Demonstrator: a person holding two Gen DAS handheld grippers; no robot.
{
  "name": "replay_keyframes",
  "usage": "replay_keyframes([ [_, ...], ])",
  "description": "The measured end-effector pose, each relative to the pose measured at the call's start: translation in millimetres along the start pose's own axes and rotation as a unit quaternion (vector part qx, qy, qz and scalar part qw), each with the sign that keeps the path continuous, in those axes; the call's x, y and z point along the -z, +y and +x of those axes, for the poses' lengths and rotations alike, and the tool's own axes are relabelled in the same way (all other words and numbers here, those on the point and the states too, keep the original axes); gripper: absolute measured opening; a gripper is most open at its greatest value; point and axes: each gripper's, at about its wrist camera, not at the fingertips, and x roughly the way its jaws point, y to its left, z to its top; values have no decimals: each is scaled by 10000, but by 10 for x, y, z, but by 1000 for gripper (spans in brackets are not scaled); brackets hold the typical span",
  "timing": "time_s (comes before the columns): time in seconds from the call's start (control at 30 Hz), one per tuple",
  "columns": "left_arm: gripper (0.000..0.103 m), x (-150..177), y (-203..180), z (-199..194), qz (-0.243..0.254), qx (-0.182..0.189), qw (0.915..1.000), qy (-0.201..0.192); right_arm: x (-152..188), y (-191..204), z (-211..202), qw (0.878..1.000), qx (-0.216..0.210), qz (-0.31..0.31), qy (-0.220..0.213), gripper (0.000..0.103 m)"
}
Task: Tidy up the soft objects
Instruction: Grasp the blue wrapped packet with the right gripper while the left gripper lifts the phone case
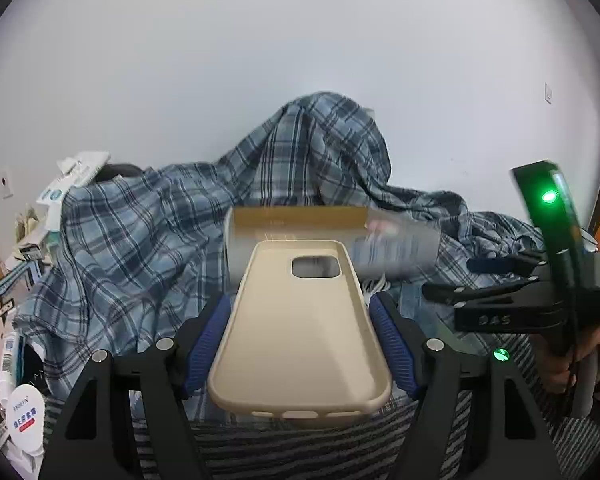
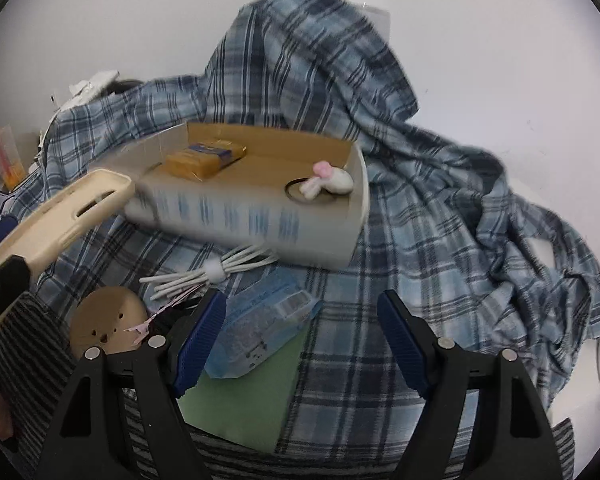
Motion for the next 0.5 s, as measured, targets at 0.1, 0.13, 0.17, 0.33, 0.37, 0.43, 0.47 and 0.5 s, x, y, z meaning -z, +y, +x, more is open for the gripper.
replay_keyframes([
  [0.1, 74, -3, -24, -30, 77, -25, 9999, -77, -3, -10, 58, 9999, 32, 85, 116, 77],
  [0.13, 74, -5, -27, -31, 92, -30, 9999, -80, 5, -13, 59, 9999, 47, 98, 98, 77],
  [0.17, 74, -6, -29, -31, 90, -36, 9999, -86, 9, -23, 59, 9999, 38, 111, 92, 77],
  [0.33, 74, -5, 38, -31, -53, -113, 9999, -96, -17, -93, 81, 9993, -34, 290, 229, 74],
  [0.37, 74, -5, 49, -25, -89, -139, 9998, -85, -24, -101, 100, 9991, -32, 313, 299, 74],
  [0.43, 74, 0, 84, -30, -183, -175, 9996, -89, -46, -104, 152, 9983, -87, 362, 442, 73],
  [0.47, 74, 0, 107, -41, -237, -205, 9994, -114, -51, -98, 174, 9978, -169, 398, 506, 72],
  [0.5, 74, 0, 114, -49, -265, -229, 9993, -132, -54, -89, 202, 9970, -262, 440, 588, 71],
])
